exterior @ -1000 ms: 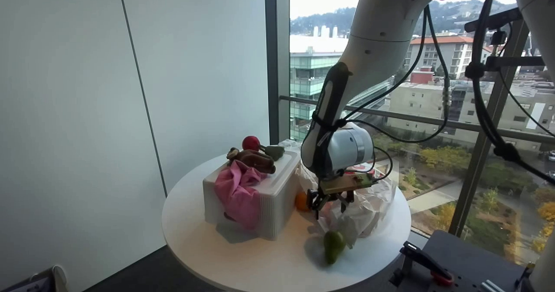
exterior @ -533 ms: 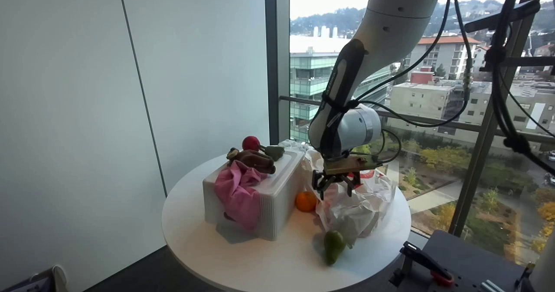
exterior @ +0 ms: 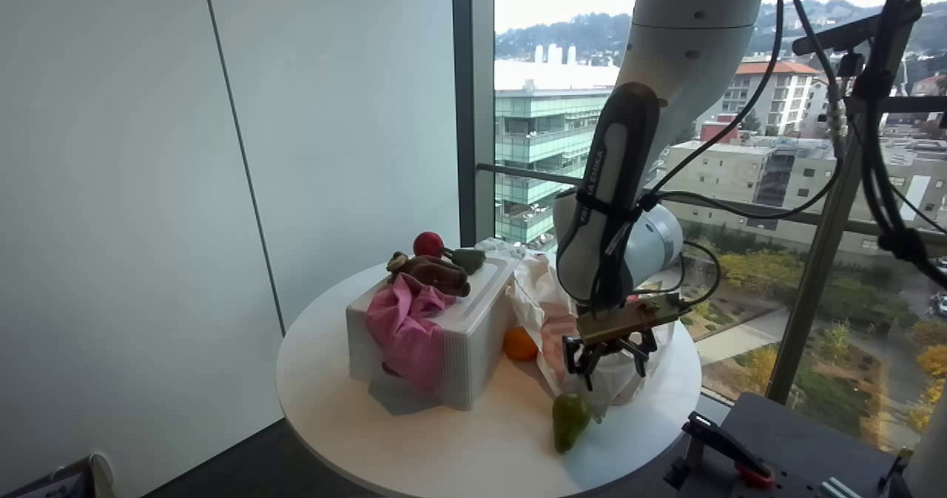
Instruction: Empty the objects from the plastic and put it on the basket
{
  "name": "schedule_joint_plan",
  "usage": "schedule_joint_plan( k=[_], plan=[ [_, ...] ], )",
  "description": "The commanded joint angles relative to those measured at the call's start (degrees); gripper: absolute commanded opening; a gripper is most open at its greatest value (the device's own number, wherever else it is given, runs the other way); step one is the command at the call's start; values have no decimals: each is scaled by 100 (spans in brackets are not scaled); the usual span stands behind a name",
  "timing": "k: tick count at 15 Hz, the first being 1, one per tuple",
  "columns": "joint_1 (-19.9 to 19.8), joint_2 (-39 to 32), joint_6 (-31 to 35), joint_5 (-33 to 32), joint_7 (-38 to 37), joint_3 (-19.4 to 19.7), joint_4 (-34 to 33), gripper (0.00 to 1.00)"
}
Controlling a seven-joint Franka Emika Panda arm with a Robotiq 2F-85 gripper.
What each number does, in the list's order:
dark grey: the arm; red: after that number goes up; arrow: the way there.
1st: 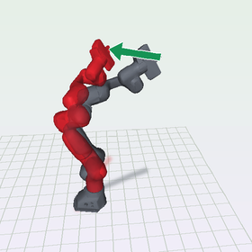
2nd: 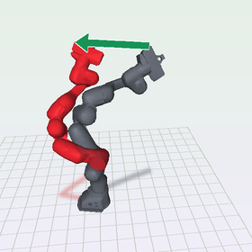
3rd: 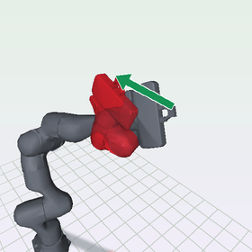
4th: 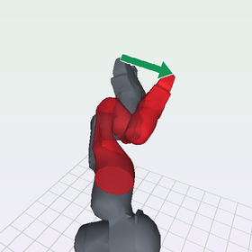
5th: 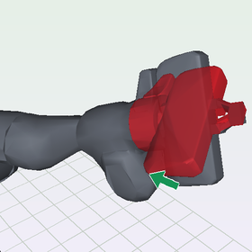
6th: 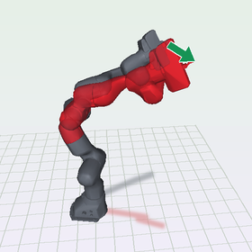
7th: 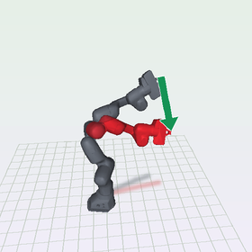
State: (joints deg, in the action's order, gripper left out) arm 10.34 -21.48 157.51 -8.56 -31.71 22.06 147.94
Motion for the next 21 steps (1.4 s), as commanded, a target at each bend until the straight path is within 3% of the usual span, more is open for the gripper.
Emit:
schedule_joint_plan(
  k=[1,6,11,16,21],
  plan=[
    [197,420,209,-57,-374,-75,570,100],
    [-64,599,410,530,-229,-788,855,100],
    [-399,345,1425,1628,24,-1634,782,100],
    [-2,-284,2903,1840,8,-1357,685,100],
    [-103,-893,3599,2421,362,-1571,528,100]
  ],
)
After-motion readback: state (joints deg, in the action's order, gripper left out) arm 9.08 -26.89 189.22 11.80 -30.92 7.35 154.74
